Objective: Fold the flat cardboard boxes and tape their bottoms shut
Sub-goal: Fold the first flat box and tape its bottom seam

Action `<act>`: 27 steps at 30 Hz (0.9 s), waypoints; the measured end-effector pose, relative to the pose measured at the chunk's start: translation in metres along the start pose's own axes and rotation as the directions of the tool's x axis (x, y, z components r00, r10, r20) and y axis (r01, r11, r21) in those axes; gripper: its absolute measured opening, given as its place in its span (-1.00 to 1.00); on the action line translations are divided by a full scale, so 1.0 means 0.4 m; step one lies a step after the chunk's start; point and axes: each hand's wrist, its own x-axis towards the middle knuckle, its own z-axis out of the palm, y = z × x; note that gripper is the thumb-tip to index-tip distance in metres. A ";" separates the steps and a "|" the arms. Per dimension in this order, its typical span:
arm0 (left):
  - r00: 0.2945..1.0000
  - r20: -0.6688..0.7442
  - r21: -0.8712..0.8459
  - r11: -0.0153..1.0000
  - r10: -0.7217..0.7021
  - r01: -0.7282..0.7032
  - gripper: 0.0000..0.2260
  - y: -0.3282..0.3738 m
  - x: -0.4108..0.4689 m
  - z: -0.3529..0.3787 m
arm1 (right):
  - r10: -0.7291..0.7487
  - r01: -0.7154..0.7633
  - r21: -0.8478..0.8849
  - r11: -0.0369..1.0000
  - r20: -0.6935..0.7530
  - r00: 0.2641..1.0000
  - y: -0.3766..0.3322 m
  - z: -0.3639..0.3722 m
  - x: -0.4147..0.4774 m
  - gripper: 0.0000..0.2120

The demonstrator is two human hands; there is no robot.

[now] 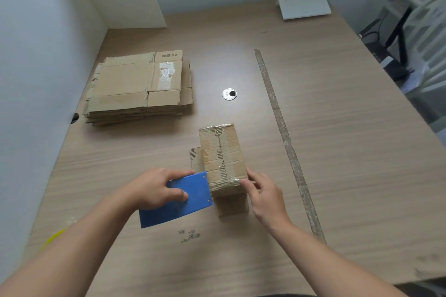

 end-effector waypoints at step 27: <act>0.987 -0.005 -0.230 0.960 0.160 -0.157 -0.48 -0.150 -0.052 0.017 | -0.556 0.802 -0.481 0.354 0.581 0.594 -0.048 -0.007 0.128 -0.57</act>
